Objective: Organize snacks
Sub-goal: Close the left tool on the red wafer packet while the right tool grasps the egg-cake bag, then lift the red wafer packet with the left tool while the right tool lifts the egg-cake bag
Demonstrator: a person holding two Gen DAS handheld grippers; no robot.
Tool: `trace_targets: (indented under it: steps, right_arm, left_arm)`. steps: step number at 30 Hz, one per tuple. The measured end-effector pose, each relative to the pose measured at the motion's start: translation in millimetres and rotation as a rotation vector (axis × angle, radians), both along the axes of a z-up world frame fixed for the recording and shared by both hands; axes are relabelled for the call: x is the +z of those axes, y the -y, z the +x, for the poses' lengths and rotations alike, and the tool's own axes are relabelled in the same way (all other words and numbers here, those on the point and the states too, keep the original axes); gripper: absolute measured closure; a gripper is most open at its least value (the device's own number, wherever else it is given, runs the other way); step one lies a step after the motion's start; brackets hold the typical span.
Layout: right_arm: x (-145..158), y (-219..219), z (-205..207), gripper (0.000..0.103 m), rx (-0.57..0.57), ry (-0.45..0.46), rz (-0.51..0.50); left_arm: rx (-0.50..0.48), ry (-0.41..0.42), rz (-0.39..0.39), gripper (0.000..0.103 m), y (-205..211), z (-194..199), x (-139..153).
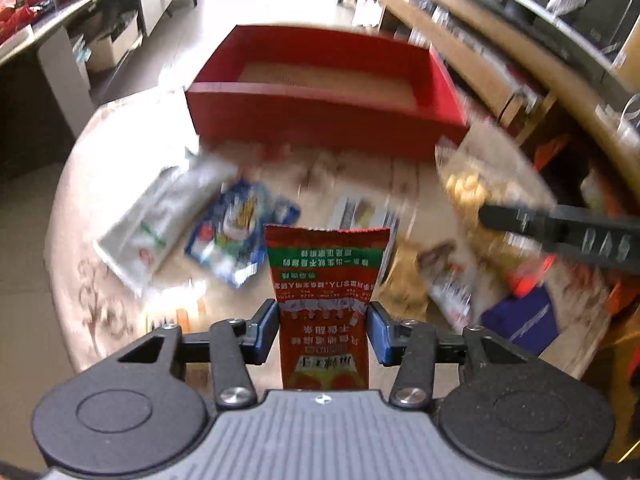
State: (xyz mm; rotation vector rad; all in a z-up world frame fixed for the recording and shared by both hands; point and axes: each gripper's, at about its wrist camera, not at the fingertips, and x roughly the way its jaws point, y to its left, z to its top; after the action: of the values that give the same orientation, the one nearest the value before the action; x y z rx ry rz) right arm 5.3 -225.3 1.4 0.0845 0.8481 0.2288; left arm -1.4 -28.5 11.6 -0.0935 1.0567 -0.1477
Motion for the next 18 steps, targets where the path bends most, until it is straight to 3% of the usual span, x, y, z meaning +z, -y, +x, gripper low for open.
trace_targets:
  steps: [2,3,9,11,13,15,18]
  right_arm:
    - [2.1,-0.6,2.6,0.052,-0.010,0.004,0.002]
    - [3.4,-1.5,4.8,0.052,-0.015,0.007,0.002]
    - [7.6,-11.1,18.2,0.052,-0.020,0.020,0.012]
    - [4.9,-11.4,20.0,0.052,-0.018,0.009,0.005]
    - [0.9,-12.2,22.1,0.052,-0.015,-0.004,-0.006]
    - [-4.0,-12.1,23.4,0.052,-0.013,-0.021,-0.011]
    - [-6.6,-13.2,22.4,0.052,-0.002,-0.033,-0.016]
  left_arm:
    - [0.001,0.019,-0.026,0.060,-2.9,8.7,7.7]
    - [0.000,0.028,-0.044,0.074,-4.6,15.0,10.4]
    - [-0.015,0.033,-0.064,0.075,-9.0,38.9,10.1]
    - [0.004,-0.004,-0.060,0.069,-10.7,40.4,-2.1]
    - [0.053,-0.087,-0.096,0.055,-17.4,43.3,-20.1]
    - [0.100,-0.151,-0.145,0.053,-21.3,46.8,-35.5]
    - [0.143,-0.160,-0.138,0.044,-12.9,51.7,-45.3]
